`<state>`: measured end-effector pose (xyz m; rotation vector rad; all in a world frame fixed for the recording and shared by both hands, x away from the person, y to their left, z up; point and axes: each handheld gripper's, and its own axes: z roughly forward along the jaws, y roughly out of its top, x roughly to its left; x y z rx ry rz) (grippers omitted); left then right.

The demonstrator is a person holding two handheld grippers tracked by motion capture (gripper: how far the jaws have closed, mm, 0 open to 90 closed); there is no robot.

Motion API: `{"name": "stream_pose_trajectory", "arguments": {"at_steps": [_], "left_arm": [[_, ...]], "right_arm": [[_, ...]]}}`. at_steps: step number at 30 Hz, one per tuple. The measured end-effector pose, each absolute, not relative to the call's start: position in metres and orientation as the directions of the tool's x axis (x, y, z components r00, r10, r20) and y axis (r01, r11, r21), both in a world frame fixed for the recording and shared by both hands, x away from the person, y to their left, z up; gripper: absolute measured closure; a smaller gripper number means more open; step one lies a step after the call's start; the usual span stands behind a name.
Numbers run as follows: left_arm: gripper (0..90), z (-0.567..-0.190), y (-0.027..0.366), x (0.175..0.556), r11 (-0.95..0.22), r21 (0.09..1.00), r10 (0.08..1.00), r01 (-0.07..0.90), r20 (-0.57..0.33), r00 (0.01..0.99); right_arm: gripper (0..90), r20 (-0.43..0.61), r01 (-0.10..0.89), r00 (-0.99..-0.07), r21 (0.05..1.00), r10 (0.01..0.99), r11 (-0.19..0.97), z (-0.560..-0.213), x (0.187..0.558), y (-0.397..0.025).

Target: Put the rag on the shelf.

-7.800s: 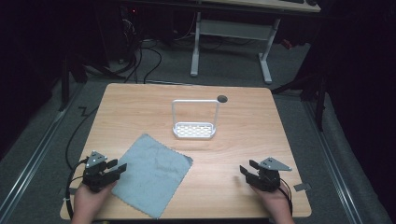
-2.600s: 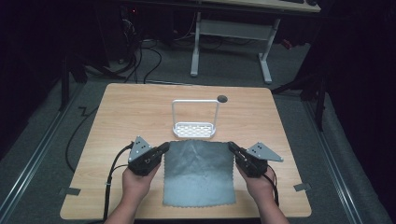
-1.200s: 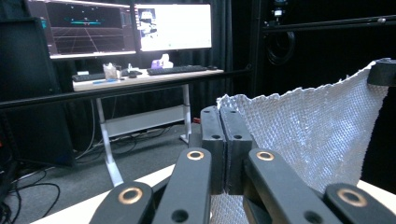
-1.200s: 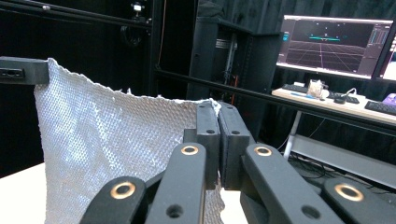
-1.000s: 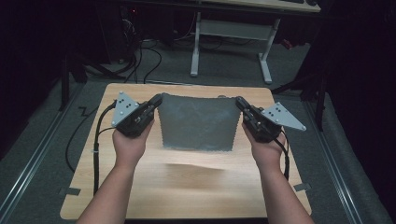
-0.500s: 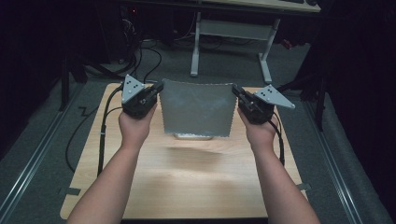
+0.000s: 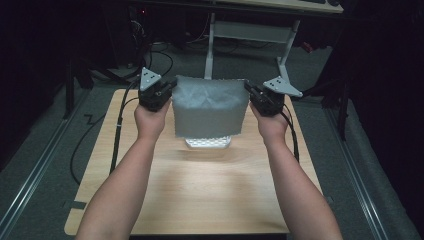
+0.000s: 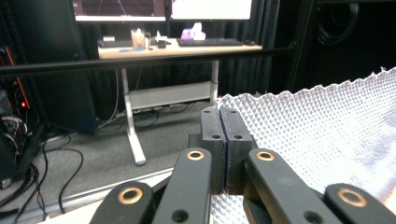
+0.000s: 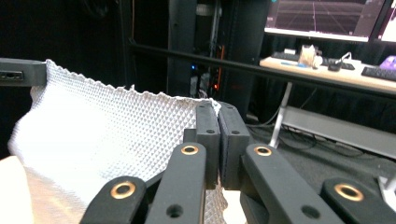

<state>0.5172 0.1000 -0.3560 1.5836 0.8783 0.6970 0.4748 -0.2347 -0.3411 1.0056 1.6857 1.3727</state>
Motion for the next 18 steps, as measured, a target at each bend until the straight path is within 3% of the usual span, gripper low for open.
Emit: {"name": "stream_pose_trajectory", "arguments": {"at_steps": [18], "left_arm": [[90.0, -0.398, 0.106, 0.55, -0.111, 0.935, 0.799, 0.336, -0.117, 0.59]], "right_arm": [[89.2, -0.03, 0.286, -0.441, 0.943, 0.897, 0.172, -0.376, 0.518, -0.241]]}}
